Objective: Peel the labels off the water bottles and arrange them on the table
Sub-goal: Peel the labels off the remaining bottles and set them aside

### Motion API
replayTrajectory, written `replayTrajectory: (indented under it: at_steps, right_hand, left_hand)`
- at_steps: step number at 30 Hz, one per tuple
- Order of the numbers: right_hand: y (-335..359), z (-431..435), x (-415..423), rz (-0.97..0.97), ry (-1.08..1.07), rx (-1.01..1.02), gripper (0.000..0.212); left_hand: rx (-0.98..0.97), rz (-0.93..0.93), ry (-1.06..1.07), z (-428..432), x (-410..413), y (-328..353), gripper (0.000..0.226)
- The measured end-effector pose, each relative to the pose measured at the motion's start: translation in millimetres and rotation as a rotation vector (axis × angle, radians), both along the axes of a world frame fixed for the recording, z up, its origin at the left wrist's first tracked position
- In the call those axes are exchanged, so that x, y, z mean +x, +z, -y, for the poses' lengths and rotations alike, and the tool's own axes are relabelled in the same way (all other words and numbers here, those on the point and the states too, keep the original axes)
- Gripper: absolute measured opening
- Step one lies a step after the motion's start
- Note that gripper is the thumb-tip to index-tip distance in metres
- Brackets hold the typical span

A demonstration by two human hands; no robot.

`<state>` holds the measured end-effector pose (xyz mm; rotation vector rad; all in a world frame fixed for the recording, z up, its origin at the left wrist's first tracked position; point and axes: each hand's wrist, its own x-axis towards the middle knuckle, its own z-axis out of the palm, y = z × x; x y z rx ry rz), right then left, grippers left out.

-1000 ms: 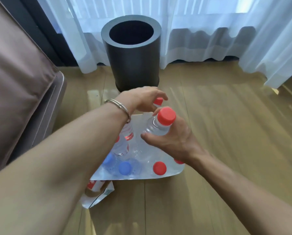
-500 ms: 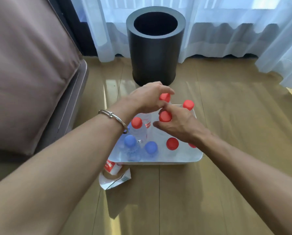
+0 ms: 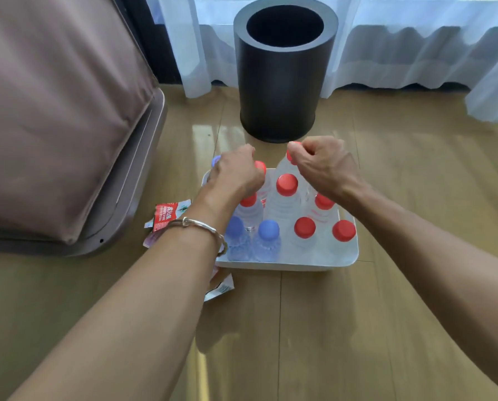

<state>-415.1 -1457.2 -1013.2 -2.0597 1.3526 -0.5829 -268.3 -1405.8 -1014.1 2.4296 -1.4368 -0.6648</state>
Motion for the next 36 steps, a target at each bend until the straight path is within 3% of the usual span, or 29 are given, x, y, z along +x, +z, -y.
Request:
replayTrajectory:
  at_steps: [4, 10, 16, 19, 23, 24, 27, 31, 34, 36]
  right_hand:
    - [7.3, 1.8, 2.0, 0.055, -0.004, -0.058, 0.019]
    - [15.6, -3.2, -4.7, 0.038, 0.045, -0.087, 0.018]
    - [28.4, -3.7, 2.3, 0.229, 0.034, -0.017, 0.018]
    - [37.2, -8.5, 15.2, 0.254, 0.147, 0.041, 0.027]
    - [50.8, -20.8, 29.7, 0.290, 0.390, 0.296, 0.072]
    - [53.9, -24.5, 32.0, 0.314, 0.424, 0.374, 0.078]
    - [59.3, -43.6, 37.6, 0.349, 0.545, 0.531, 0.051]
    - [52.7, -57.5, 35.6, 0.436, 0.507, 0.590, 0.041]
    - [59.7, -67.4, 23.0, 0.612, 0.487, 0.578, 0.042]
    - [51.1, -57.3, 16.9, 0.689, 0.445, 0.606, 0.050]
  left_hand:
    - [-0.006, -0.089, -0.008, -5.3, -10.5, -12.1, 0.032]
    - [-0.175, 0.023, 0.000, -15.7, -13.2, -13.9, 0.021]
    - [-0.447, -0.012, -0.037, -14.6, 20.9, 52.5, 0.030]
    - [-0.622, -0.130, -0.009, -21.0, 31.8, 84.0, 0.029]
    - [-0.818, -0.245, 0.091, -34.4, 39.6, 114.4, 0.023]
    - [-0.826, -0.282, 0.125, -36.0, 39.2, 117.3, 0.024]
    - [-0.805, -0.382, 0.228, -43.6, 36.4, 114.0, 0.028]
    - [-0.785, -0.631, 0.301, -48.6, 30.8, 102.8, 0.032]
    - [-0.649, -0.834, 0.265, -54.6, 22.6, 89.8, 0.050]
    - [-0.496, -0.895, 0.169, -65.1, -1.6, 96.0, 0.045]
